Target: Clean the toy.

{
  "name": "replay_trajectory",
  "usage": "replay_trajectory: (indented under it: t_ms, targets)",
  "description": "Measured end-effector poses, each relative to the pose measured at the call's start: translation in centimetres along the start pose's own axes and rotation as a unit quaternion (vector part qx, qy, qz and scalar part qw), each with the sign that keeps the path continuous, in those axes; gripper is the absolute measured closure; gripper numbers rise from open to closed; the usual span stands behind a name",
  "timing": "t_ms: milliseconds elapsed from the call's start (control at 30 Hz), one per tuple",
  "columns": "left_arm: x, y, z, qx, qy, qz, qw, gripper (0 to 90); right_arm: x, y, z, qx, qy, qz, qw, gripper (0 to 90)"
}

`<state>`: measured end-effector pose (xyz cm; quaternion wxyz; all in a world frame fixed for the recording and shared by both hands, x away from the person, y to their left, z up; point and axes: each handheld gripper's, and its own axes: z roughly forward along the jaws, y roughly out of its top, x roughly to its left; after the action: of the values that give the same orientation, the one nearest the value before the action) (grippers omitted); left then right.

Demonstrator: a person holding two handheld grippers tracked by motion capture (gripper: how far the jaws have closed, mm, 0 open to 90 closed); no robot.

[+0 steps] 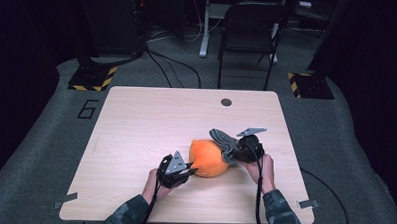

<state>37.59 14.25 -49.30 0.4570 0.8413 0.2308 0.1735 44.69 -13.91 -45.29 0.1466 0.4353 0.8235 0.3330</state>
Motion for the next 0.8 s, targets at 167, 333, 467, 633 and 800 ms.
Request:
replay_trajectory:
  t_ms: [167,333,467,633,800]
  targets:
    - [0.0,0.0,0.0,0.002,0.000,0.002,1.0000,76.0,-0.5,-0.3,0.3,0.013,-0.013,0.003,0.9998,68.3]
    - [0.1,-0.1,0.0,0.002,0.000,-0.001,1.0000,76.1,-1.5,-0.9,1.1,0.043,-0.033,0.011,0.9985,68.7]
    - [0.2,-0.2,-0.1,0.002,0.001,-0.002,1.0000,76.1,-2.3,-1.0,0.7,0.035,-0.034,0.027,0.9985,69.0]
    - [0.2,-0.2,0.0,0.001,0.003,0.000,1.0000,76.0,-1.2,0.3,-1.7,-0.013,-0.027,0.016,0.9994,69.5]
    - [0.2,-0.1,0.0,-0.002,0.002,0.002,1.0000,76.1,1.3,1.9,-3.7,-0.055,-0.005,-0.019,0.9983,70.5]
